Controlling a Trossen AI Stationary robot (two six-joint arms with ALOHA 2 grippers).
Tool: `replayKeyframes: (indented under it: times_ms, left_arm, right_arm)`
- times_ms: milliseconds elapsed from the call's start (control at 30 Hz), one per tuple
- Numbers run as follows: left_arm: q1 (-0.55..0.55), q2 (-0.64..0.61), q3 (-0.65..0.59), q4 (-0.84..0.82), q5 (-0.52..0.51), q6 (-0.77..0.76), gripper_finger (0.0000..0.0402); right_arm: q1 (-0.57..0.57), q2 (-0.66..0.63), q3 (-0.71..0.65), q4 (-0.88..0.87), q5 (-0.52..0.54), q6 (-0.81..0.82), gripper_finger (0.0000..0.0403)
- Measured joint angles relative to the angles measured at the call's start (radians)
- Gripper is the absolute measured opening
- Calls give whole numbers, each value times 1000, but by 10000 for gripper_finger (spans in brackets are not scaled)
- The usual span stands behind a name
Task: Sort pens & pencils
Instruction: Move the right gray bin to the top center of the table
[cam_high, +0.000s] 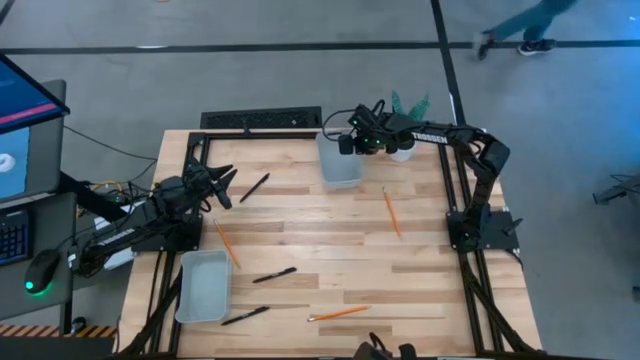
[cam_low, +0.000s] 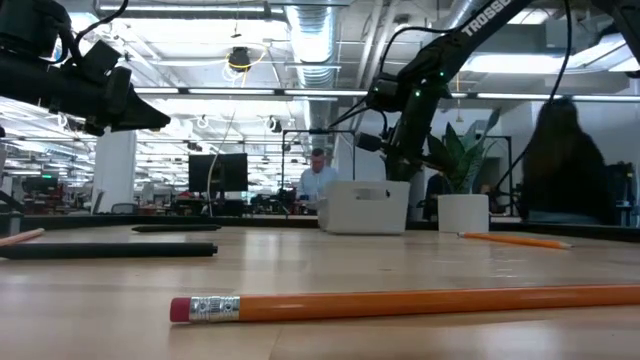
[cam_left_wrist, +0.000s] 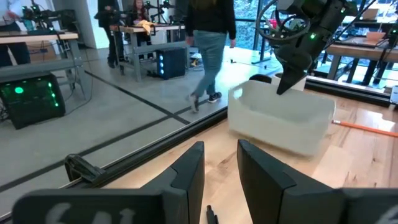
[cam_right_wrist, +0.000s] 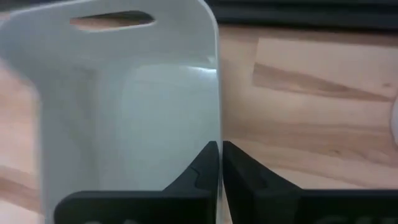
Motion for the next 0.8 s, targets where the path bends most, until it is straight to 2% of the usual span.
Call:
replayKeyframes:
  times_ms: [167, 400, 800]
  left_arm:
    - [0, 0, 0, 0, 0, 1, 87]
    - [0, 0, 0, 0, 0, 35, 87]
    - [0, 0, 0, 0, 0, 37, 87]
  right_arm:
    - [0, -14, 0, -19, 0, 23, 32]
    - [1, -18, 0, -26, 3, 67, 49]
    - [2, -18, 0, -63, 22, 123, 34]
